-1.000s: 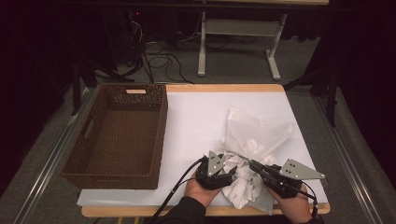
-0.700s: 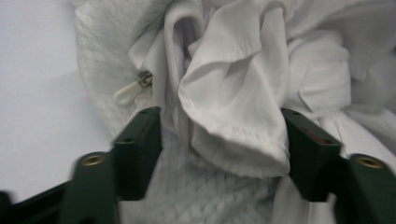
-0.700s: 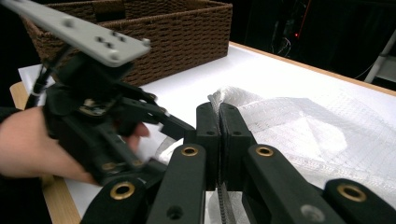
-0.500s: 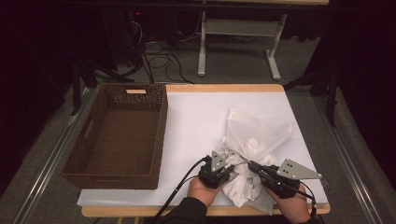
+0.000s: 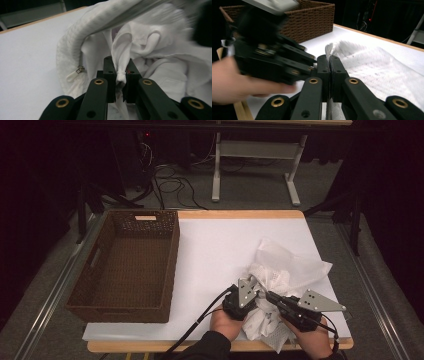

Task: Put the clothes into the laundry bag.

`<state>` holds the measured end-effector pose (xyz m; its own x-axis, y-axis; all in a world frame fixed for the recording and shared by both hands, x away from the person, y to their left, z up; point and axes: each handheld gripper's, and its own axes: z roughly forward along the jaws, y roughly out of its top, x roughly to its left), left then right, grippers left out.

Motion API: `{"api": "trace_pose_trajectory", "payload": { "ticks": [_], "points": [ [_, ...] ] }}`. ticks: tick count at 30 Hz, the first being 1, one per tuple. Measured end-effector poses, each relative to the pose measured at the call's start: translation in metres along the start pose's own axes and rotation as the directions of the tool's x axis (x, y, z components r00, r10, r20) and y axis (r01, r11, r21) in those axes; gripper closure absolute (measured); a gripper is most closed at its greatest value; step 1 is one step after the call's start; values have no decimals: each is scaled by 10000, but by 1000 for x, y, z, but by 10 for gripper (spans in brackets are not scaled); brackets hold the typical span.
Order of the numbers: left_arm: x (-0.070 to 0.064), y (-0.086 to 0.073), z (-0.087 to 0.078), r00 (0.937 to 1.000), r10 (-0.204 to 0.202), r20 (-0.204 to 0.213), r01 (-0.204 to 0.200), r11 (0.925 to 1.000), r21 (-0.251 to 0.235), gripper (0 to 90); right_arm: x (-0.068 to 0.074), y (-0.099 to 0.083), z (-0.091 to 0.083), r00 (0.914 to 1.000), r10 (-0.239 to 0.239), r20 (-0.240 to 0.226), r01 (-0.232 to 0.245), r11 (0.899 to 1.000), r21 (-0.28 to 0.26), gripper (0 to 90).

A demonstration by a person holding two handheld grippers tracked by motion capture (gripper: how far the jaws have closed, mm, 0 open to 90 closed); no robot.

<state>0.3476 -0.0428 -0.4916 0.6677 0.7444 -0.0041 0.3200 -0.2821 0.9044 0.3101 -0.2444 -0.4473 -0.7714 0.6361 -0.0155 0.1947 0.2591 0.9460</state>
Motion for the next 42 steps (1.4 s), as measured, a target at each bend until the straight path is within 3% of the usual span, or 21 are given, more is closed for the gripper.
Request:
{"api": "trace_pose_trajectory", "payload": {
  "ticks": [3,5,9,13,18,22,24,27,29,32,34,38,42],
  "points": [
    [9,-5,13,9989,-418,-215,425,9985,335,803,1,2,-4,9999,31,-110,-33,9998,-208,896],
    [13,-8,10,9982,-603,-38,604,9975,377,736,1,3,-6,10000,28,-44,-29,9997,-247,896],
    [15,-9,-12,9994,-347,75,346,9994,76,496,-2,1,-6,9999,107,-19,-107,9997,-211,896],
    [16,-16,-35,9991,-287,313,298,9990,-343,387,-1,1,-6,10000,-2,76,3,9999,-140,895],
    [16,-32,-48,9974,-483,543,511,9974,-514,276,0,0,-4,9999,-68,103,69,10000,-48,895],
    [12,-35,-48,9943,-624,859,654,9973,-322,198,0,-1,-3,9999,-66,148,65,10000,31,895],
    [7,-36,-49,9925,-552,1094,577,9981,-196,178,-1,-1,-3,9999,-68,136,67,10000,41,895],
    [-2,-40,-47,9875,-248,1557,190,9991,385,162,-1,-2,-4,9999,42,158,-43,9999,113,895],
    [-9,-44,-42,9802,-62,1980,-140,9948,1005,183,-1,-2,-4,9999,5,143,-7,9999,116,895],
    [-18,-48,-33,9793,139,2020,-516,9818,1829,291,-1,-2,-4,9999,-67,127,66,9999,105,895],
    [-21,-49,-32,9813,394,1882,-715,9834,1666,425,0,-2,-4,9999,-66,151,64,9998,163,895],
    [-23,-47,-33,9803,468,1918,-788,9835,1627,811,0,-2,-2,10000,-48,72,46,9998,207,895],
    [-23,-44,-41,9812,433,1882,-684,9893,1290,863,4,1,0,9999,-107,-115,109,9999,115,895]
  ]
}}
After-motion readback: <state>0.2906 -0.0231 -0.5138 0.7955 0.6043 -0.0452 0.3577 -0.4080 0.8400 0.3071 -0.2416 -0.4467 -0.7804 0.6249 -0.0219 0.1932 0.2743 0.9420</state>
